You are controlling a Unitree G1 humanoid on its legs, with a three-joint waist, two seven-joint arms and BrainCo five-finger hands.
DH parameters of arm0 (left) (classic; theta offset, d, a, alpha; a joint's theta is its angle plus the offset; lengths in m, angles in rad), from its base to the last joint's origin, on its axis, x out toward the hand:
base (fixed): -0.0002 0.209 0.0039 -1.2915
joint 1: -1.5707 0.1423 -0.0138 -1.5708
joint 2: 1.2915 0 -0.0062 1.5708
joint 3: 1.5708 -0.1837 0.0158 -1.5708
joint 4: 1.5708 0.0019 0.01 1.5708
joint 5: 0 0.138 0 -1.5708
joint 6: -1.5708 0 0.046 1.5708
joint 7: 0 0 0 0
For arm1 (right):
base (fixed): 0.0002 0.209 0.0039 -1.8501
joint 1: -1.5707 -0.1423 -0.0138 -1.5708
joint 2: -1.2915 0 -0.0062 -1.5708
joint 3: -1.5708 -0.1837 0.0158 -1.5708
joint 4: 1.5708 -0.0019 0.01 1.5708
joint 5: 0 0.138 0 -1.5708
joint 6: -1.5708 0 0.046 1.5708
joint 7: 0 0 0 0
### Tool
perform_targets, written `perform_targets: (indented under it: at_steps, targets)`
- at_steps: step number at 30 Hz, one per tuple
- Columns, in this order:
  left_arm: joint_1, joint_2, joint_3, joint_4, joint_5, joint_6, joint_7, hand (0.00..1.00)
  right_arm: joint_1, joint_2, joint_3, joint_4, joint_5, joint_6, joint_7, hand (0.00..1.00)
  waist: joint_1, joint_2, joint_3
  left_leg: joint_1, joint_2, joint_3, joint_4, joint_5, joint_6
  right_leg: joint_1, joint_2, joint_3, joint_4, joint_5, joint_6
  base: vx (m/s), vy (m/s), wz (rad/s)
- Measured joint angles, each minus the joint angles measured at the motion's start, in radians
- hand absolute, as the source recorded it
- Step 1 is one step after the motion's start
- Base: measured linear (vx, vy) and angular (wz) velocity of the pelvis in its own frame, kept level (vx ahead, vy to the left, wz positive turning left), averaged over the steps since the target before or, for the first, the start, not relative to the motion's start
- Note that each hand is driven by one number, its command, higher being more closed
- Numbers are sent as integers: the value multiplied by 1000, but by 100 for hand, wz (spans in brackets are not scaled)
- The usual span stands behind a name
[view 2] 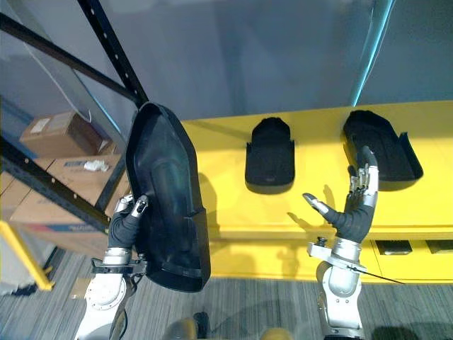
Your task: Walk over and take plastic housings, then place them on the shelf
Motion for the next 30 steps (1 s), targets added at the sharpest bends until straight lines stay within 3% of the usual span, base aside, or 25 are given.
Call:
perform_targets:
  at_steps: [1, 3, 4, 6, 11, 16, 21, 24, 30]
  targets:
    - [-2, 10, 8, 0, -3, 16, 12, 100, 14, 21, 0, -7, 18, -1, 21, 0, -4, 2, 1, 5, 9, 4, -34, 0, 3, -40, -4, -1, 21, 15, 28, 163, 196, -22]
    - [-3, 8, 34, 2, -5, 39, 20, 100, 36, 36, 0, -28, 28, -1, 41, 0, -3, -8, 0, 27, 16, 29, -86, 6, 4, -43, -19, -21, -97, 15, 8, 155, 207, -25]
    - [-10, 12, 49, 4, -22, 58, 26, 100, 58, 56, 2, -61, 28, -1, 42, 0, -6, -29, -2, 30, 4, 35, -89, 6, 4, -30, -29, -33, -186, 129, -2, 140, 109, -8]
    - [-13, -5, 61, 4, -29, 69, 28, 100, 85, 66, 1, -99, 31, 3, 41, 0, -25, -42, -4, 32, -4, 21, -100, 7, 1, -9, -38, -64, -208, 130, -7, 109, -23, 23]
    - [5, -41, 24, -10, -23, 85, 28, 100, 132, 53, 3, -132, 31, 42, 41, 0, -27, 1, 9, 57, -3, 21, -159, 28, -14, -2, -25, -87, -222, 131, -7, 17, -18, 4]
    - [-11, -31, 26, -58, 4, 116, 64, 100, 153, 38, 7, -189, 22, 62, 39, 0, -29, 3, 10, 66, -6, 25, -170, 32, -16, -5, -29, -86, -222, 131, -6, -16, 1, -5]
    - [-90, 36, 31, -58, 33, 253, 100, 100, 144, -1, 44, -225, 13, 70, 51, 0, -31, 2, 23, 53, -24, 50, -185, 40, -4, -27, -49, -84, -251, 131, -6, -67, 28, -12]
    - [-198, 57, 39, 11, 53, 322, 131, 100, 108, -59, 44, -226, 14, 91, 63, 0, -44, 23, 54, 28, -32, 50, -184, 54, 5, -49, -54, -83, -253, 142, 0, -97, 31, 1]
    - [-342, 201, 99, 178, 57, 466, 133, 100, 69, -132, 48, -233, 25, 111, 107, 0, -62, 41, 77, 27, -32, 78, -190, 68, 5, -82, -56, -51, -240, 148, 1, -48, 20, -14]
